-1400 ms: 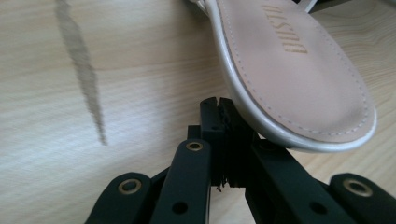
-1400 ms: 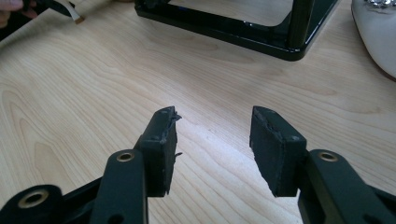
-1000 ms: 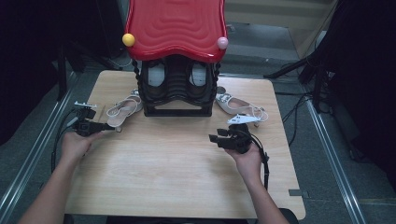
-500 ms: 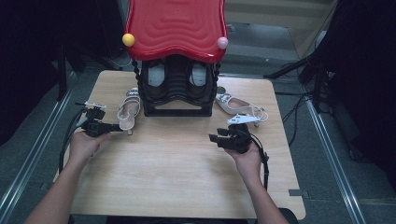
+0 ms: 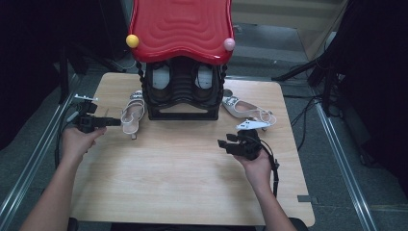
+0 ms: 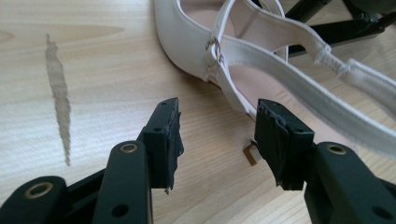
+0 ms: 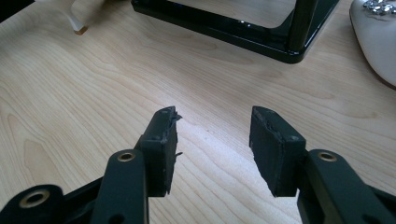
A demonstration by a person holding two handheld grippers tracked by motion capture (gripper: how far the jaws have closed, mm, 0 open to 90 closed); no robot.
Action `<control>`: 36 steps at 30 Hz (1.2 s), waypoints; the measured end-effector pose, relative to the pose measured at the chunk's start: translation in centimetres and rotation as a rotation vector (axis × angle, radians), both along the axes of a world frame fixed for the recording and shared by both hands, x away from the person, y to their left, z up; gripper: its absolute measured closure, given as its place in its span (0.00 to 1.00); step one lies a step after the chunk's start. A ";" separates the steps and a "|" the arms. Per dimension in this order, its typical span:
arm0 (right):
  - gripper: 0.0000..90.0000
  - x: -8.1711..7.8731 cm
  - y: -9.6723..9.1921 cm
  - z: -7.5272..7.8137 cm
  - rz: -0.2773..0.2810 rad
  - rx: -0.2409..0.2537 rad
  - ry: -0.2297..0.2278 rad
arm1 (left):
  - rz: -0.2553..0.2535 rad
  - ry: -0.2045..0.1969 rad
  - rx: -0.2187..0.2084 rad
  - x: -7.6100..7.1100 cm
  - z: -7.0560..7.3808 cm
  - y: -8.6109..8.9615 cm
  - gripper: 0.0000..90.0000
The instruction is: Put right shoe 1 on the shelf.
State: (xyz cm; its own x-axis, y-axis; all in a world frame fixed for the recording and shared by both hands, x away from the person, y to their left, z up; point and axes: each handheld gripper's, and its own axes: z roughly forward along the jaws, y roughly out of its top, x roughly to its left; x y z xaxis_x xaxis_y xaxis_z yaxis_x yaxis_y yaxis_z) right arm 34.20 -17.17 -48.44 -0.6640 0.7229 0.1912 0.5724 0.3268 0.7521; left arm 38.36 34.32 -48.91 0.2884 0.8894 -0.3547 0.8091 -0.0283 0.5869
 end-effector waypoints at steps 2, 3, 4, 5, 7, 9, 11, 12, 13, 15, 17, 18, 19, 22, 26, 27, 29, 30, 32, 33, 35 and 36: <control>0.58 -0.1 -0.1 0.0 -0.003 -0.002 -0.001 | 0.004 0.003 -0.005 0.2 0.3 0.0 0.57; 0.58 -0.2 -0.2 0.0 -0.006 -0.004 -0.002 | 0.008 -0.004 -0.010 0.4 0.5 0.0 0.57; 0.58 -0.3 -0.3 -0.1 -0.008 -0.009 -0.005 | 0.005 -0.007 -0.009 0.5 0.7 0.0 0.57; 0.58 -0.3 -0.4 -0.1 -0.010 -0.011 -0.004 | 0.010 -0.013 -0.008 0.7 0.9 0.0 0.56; 0.58 -0.5 -0.5 -0.1 -0.017 -0.019 -0.002 | 0.022 -0.018 -0.011 1.0 1.2 -0.1 0.54; 0.58 -0.7 -0.7 -0.1 -0.023 -0.014 -0.002 | 0.018 -0.020 -0.012 1.3 1.5 -0.2 0.52; 0.58 -0.8 -1.0 -0.1 -0.028 -0.014 -0.003 | 0.014 -0.020 0.010 1.6 1.8 -0.4 0.50; 0.58 -0.9 -1.0 -0.1 -0.031 -0.013 -0.006 | 0.016 -0.025 0.000 1.7 2.0 -0.4 0.50; 0.58 -1.0 -1.2 -0.1 -0.037 -0.011 -0.003 | 0.018 -0.028 -0.017 1.8 2.1 -0.4 0.50; 0.58 -1.2 -1.5 -0.2 -0.042 -0.010 -0.005 | 0.017 -0.028 -0.020 2.0 2.4 -0.6 0.49; 0.58 -1.3 -1.6 -0.1 -0.050 -0.012 -0.001 | 0.005 -0.032 -0.021 2.2 2.6 -0.9 0.49; 0.58 -1.4 -1.8 -0.2 -0.052 -0.008 -0.005 | -0.001 -0.029 -0.021 2.3 2.7 -1.0 0.49; 0.58 -1.5 -1.9 -0.1 -0.057 -0.007 -0.004 | 0.001 -0.029 -0.020 2.4 2.7 -1.1 0.49; 0.58 -1.7 -2.2 -0.2 -0.067 -0.008 -0.003 | 0.003 -0.038 -0.025 2.7 2.8 -1.4 0.49; 0.57 -2.0 -2.5 -0.2 -0.078 -0.004 0.000 | 0.011 -0.031 -0.017 3.2 2.7 -1.8 0.49; 0.57 -2.0 -2.6 -0.2 -0.078 -0.004 -0.004 | 0.010 -0.034 -0.011 3.4 2.6 -1.9 0.49; 0.57 -2.1 -2.8 -0.2 -0.083 -0.005 -0.002 | 0.008 -0.029 -0.011 3.6 2.5 -2.1 0.49; 0.57 -2.1 -2.9 -0.2 -0.084 -0.006 -0.004 | 0.010 -0.024 -0.001 3.8 2.4 -2.2 0.49; 0.57 -2.2 -3.0 -0.3 -0.090 -0.005 -0.003 | 0.011 -0.021 0.012 4.0 2.2 -2.5 0.49; 0.57 -2.3 -3.1 -0.3 -0.094 -0.004 -0.004 | 0.012 -0.018 0.012 4.1 2.1 -2.7 0.49; 0.57 -2.4 -3.2 -0.3 -0.098 -0.006 -0.003 | 0.010 -0.011 0.022 4.5 1.6 -2.8 0.49; 0.57 -2.4 -3.2 -0.2 -0.099 -0.007 -0.003 | 0.016 -0.007 0.029 4.7 1.5 -2.9 0.49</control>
